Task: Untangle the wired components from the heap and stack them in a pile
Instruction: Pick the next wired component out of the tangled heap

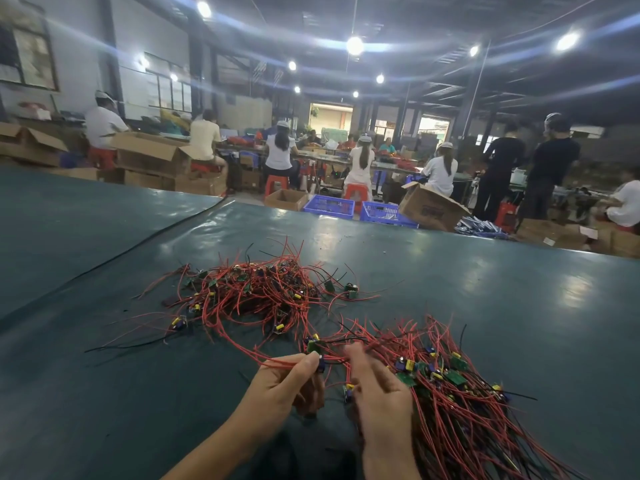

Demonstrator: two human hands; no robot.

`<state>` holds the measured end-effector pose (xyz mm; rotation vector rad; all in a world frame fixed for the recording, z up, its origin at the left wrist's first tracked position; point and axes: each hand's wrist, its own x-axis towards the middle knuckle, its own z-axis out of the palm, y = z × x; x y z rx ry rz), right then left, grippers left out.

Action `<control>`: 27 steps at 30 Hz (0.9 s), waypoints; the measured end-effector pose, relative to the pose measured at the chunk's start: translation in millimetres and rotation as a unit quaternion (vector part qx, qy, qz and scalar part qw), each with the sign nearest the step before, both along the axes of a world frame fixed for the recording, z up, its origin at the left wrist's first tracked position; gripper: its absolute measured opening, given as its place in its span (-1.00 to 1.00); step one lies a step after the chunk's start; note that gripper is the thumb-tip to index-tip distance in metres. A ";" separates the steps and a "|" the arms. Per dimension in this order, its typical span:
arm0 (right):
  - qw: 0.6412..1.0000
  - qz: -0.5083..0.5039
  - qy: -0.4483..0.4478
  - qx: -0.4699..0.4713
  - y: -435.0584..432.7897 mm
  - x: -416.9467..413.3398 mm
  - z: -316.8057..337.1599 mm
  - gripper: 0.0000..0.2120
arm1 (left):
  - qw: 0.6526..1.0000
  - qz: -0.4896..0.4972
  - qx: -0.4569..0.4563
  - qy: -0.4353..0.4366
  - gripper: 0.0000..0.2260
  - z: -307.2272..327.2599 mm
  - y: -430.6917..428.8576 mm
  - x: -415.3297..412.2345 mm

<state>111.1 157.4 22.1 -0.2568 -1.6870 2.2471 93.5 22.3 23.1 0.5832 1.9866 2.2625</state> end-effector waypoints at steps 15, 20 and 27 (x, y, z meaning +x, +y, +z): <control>0.999 -0.032 0.016 0.003 7.6 0.4 1.0 -0.74 | 1.000 -0.004 0.006 -0.014 -0.68 1.3 -1.2 -0.5; 0.988 0.078 0.049 0.121 -12.5 4.1 -3.6 -0.66 | 1.000 -0.022 0.006 -0.001 -0.70 -1.8 0.1 -1.9; 0.999 -0.045 0.005 0.027 2.5 1.7 4.8 -0.77 | 0.974 -0.008 -0.177 0.138 -0.79 -13.9 -3.3 -2.4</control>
